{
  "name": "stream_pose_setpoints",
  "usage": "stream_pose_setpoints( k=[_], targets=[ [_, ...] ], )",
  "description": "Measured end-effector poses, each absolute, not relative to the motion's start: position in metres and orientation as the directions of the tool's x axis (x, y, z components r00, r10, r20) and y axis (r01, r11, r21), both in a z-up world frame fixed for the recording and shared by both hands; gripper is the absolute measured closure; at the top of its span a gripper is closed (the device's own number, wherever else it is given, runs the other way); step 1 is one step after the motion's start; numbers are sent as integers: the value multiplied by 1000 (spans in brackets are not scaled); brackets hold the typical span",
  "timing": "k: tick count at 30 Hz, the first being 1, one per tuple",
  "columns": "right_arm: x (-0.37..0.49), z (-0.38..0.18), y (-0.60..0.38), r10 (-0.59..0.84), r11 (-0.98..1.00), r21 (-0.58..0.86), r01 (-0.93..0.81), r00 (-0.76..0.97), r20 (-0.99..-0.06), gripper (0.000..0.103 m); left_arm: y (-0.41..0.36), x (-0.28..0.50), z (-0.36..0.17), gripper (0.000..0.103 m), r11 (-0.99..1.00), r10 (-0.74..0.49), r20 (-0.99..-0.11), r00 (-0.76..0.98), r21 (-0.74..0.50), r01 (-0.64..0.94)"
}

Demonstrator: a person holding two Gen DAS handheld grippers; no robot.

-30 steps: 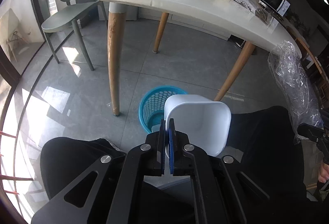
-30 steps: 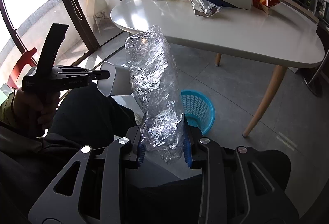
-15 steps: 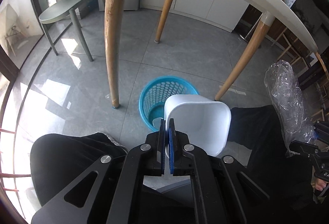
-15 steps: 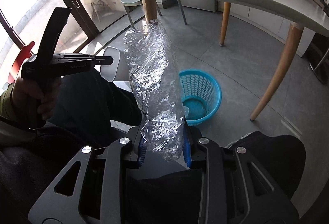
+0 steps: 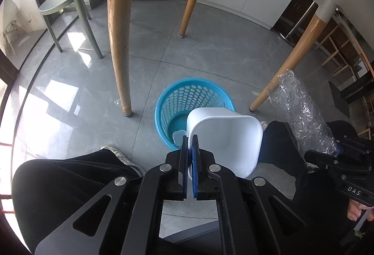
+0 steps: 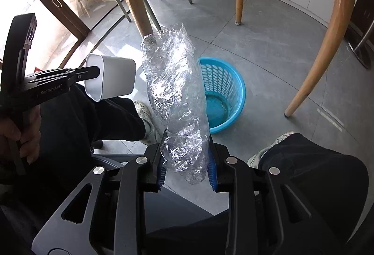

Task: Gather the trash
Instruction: 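Carry the white cup with the left tool and the plastic bag with the right tool to the wastebasket, then open the left tool to drop the white cup into the wastebasket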

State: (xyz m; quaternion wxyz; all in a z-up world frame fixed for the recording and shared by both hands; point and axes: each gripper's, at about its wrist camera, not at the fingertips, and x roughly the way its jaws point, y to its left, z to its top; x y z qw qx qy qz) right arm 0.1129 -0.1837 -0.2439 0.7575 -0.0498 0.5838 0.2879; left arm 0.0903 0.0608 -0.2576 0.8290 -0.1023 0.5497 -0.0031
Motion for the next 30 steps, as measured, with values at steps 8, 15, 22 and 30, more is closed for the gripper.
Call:
stream_pose_setpoints(
  k=[8, 15, 22, 30],
  targets=[
    [143, -292, -173, 374, 859, 317, -402, 68, -925, 76, 65, 116, -284, 101, 978, -103, -921, 376, -164, -133],
    [162, -328, -163, 333, 879, 297, -374, 33, -942, 76, 63, 139, -307, 101, 975, -106, -934, 341, -165, -148],
    [190, -365, -153, 299, 897, 285, -339, -13, -954, 76, 59, 170, -333, 101, 984, -87, -941, 327, -133, -121],
    [212, -404, -147, 246, 921, 257, -293, -73, -967, 76, 57, 195, -366, 101, 986, -91, -962, 258, -124, -115]
  ],
)
